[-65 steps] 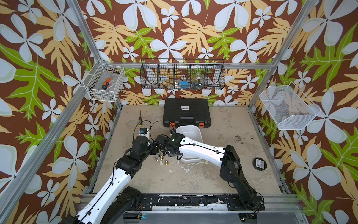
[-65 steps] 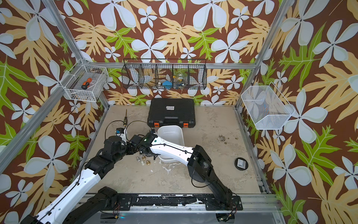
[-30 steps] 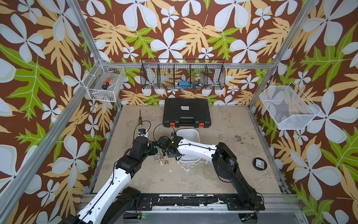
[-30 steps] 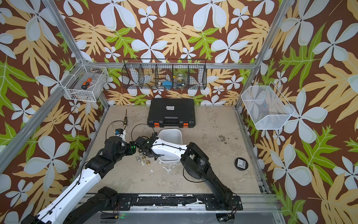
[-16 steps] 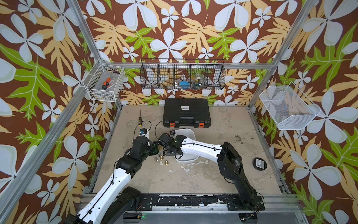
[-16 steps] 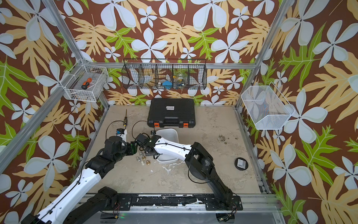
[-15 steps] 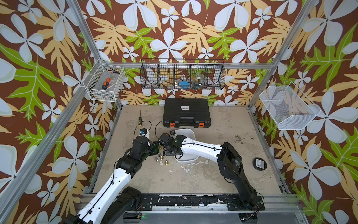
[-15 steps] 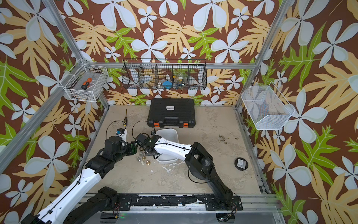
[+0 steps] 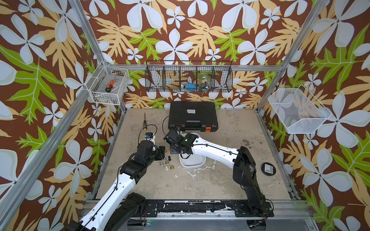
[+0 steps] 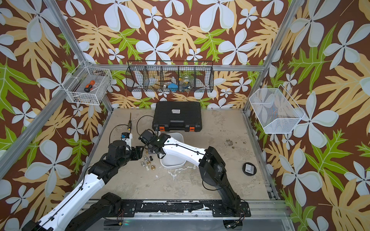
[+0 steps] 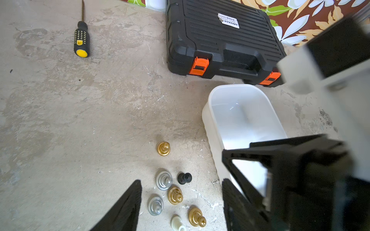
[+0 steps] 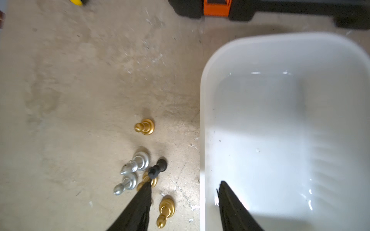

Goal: Put the chess pieces into the storage box
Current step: Place the storage box at the center of the board, then adjust the storage box at the center of the board.

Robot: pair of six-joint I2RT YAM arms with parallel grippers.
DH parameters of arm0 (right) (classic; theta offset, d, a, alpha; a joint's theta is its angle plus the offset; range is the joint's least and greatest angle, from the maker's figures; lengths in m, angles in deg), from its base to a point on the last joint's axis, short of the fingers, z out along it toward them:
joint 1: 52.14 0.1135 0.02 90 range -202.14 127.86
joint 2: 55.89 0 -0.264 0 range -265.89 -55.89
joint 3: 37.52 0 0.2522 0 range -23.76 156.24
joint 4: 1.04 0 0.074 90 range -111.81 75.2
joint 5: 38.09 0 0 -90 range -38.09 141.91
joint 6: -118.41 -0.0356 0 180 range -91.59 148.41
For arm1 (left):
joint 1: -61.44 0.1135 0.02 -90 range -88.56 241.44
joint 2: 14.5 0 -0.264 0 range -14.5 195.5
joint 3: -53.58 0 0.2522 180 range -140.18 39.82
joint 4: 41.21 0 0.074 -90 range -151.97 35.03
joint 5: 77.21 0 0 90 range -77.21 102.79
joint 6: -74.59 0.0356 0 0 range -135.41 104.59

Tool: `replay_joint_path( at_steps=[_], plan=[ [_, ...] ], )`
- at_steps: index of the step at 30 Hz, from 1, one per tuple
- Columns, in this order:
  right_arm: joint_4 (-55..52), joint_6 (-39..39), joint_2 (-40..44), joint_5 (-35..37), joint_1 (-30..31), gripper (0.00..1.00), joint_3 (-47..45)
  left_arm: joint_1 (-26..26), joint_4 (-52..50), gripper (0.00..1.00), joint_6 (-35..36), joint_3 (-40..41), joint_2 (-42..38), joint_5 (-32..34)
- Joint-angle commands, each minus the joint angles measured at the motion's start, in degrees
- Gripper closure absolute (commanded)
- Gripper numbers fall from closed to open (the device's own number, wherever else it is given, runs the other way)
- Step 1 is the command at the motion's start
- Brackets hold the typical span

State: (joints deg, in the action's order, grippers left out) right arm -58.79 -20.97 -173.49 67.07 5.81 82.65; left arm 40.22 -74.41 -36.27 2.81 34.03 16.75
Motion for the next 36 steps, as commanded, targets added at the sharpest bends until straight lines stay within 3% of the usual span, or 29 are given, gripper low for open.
replay_joint_path(
  at_steps=[1, 2, 5, 6, 11, 20, 26, 31, 33, 36],
  plan=[
    [5.0, 7.7, 9.0, -0.6, -2.1, 0.34, -7.3, -0.1, 1.3, 0.32, 0.7, -0.6, -0.3, -1.2],
    [9.8, 9.2, 13.1, -3.4, -4.4, 0.25, -13.1, -0.1, 1.6, 0.31, 1.1, -0.5, -0.4, -2.6],
    [22.9, 14.5, 21.5, -18.5, -13.9, 0.24, -29.3, -0.1, 3.2, 0.28, 1.9, -0.2, 0.2, -6.9],
    [23.5, 15.8, 22.9, -19.7, -16.3, 0.24, -32.0, -0.1, 3.4, 0.28, 2.2, -0.5, 0.9, -7.9],
    [19.2, 22.0, 23.0, -15.4, -21.7, 0.27, -35.1, -0.1, 3.0, 0.28, 2.5, -0.8, 2.9, -8.5],
    [15.4, 25.0, 11.9, -13.2, -22.1, 0.35, -30.1, -0.1, 2.8, 0.29, 2.6, -1.0, 3.8, -8.0],
    [16.4, 23.9, 9.3, -11.1, -22.1, 0.52, -28.6, -0.1, 2.8, 0.29, 2.4, -0.8, 3.0, -7.1],
    [18.1, 21.0, 8.7, -12.3, -22.2, 0.77, -29.6, -0.2, 3.1, 0.29, 2.4, -0.8, 2.6, -8.1],
    [18.4, 19.7, 8.7, -12.2, -22.2, 0.77, -30.0, -0.2, 3.3, 0.29, 2.4, -0.7, 1.9, -8.1],
    [18.9, 18.1, 8.9, -11.8, -22.2, 0.87, -30.7, -0.2, 3.4, 0.29, 2.4, -0.4, 1.1, -7.8]
  ],
)
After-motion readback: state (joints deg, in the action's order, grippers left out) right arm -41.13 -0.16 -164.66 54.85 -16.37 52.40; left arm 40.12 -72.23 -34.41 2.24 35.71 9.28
